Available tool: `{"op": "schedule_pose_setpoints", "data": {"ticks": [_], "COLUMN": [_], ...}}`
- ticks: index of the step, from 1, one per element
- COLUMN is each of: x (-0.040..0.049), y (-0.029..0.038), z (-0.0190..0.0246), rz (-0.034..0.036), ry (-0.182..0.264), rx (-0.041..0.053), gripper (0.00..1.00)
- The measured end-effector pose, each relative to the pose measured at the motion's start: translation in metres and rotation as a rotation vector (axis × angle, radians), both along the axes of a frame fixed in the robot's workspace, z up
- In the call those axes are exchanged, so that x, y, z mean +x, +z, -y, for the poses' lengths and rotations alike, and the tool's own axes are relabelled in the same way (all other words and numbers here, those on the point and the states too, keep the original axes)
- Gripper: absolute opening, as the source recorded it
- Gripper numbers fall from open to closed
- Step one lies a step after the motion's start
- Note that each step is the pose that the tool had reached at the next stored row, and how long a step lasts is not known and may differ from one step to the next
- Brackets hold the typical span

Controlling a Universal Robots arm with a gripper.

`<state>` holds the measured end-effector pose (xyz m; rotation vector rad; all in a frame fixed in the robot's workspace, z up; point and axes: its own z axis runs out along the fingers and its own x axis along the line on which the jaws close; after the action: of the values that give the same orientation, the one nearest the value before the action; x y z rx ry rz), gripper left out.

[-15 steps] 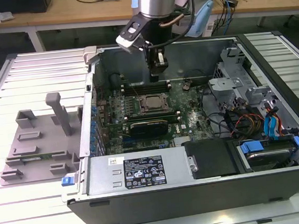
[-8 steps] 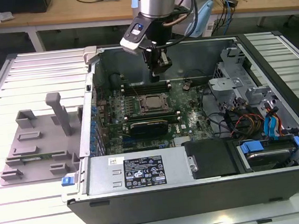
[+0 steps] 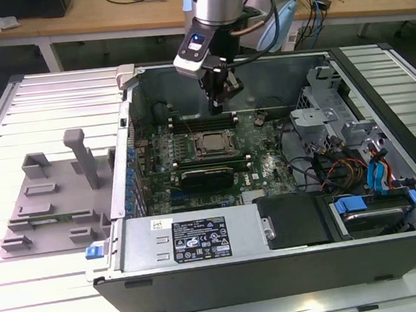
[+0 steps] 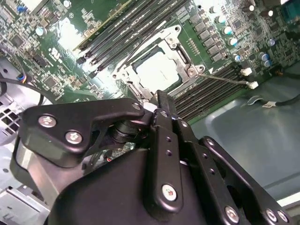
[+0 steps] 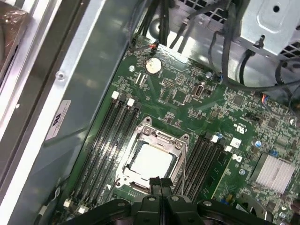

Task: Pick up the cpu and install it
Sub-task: 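Install the first cpu locking lever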

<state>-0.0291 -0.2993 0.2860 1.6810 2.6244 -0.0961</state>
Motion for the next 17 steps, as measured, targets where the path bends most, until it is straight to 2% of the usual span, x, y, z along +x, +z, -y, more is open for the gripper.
{"op": "schedule_pose_setpoints", "data": {"ticks": [7, 17], "x": [0.0000, 0.0000], "y": [0.0000, 0.0000], "z": [0.0000, 0.0000], "rz": [0.0000, 0.0001], "ry": [0.122, 0.226], "rx": [0.0000, 0.0000], "gripper": [0.11, 0.11]}}
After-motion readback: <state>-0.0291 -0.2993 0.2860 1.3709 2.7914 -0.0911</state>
